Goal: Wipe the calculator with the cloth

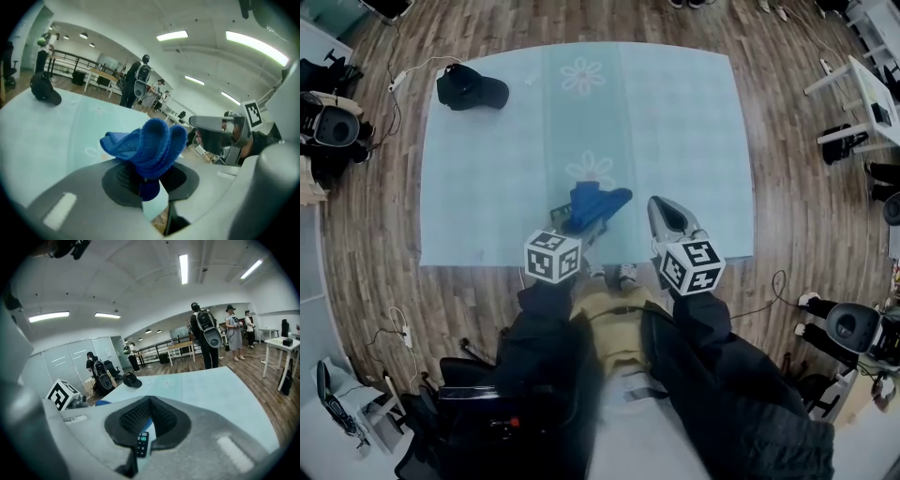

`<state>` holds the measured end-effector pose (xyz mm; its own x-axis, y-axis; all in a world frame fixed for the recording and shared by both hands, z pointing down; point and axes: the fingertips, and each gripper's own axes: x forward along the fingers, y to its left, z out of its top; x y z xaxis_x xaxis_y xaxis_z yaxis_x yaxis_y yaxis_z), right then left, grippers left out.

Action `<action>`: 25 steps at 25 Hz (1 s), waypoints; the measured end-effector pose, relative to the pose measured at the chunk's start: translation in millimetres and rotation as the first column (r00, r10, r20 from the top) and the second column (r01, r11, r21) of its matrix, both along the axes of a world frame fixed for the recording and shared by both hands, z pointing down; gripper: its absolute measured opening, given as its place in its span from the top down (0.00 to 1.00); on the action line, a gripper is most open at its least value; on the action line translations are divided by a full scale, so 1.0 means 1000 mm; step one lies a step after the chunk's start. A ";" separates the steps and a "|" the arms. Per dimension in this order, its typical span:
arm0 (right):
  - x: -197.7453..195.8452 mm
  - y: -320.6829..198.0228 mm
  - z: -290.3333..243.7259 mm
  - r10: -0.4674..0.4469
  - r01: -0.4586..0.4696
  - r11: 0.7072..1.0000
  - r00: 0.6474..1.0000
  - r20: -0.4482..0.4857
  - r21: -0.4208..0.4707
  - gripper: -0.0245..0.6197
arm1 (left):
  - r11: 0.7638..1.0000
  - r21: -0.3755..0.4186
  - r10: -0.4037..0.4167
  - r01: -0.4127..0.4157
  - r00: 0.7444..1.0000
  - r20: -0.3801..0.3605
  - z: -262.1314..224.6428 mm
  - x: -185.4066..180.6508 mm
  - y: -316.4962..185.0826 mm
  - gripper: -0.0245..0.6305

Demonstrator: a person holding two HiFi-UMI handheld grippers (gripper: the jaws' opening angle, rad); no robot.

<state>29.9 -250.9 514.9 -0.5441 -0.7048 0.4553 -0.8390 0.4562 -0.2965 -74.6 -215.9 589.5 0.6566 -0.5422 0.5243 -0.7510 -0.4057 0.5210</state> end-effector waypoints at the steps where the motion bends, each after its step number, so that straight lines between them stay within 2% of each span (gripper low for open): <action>1: -0.002 -0.003 -0.010 -0.002 0.002 1.000 1.000 0.006 0.026 0.97 | 0.999 0.044 -0.025 0.025 1.000 -0.006 -0.015 -0.003 -0.010 0.84; 5: -0.006 -0.017 -0.048 -0.005 0.004 0.992 1.000 0.011 0.129 0.97 | 0.971 0.204 -0.126 0.124 0.992 -0.006 -0.073 -0.017 -0.042 0.84; 9: -0.008 -0.029 -0.083 -0.006 -0.006 0.981 0.998 0.058 0.193 0.97 | 0.920 0.338 -0.219 0.198 0.975 0.025 -0.123 -0.029 -0.061 0.84; 12: -0.010 -0.037 -0.107 -0.006 -0.013 0.970 0.997 0.079 0.241 0.97 | 0.887 0.405 -0.254 0.221 0.967 0.028 -0.154 -0.032 -0.070 0.84; 18: -0.014 -0.044 -0.124 -0.010 -0.018 0.960 0.995 0.101 0.280 0.97 | 0.845 0.481 -0.290 0.235 0.956 0.042 -0.185 -0.029 -0.072 0.84; 25: -0.009 -0.053 -0.126 0.018 -0.051 0.956 0.993 0.117 0.289 0.97 | 0.834 0.487 -0.317 0.260 0.948 0.037 -0.188 -0.029 -0.074 0.84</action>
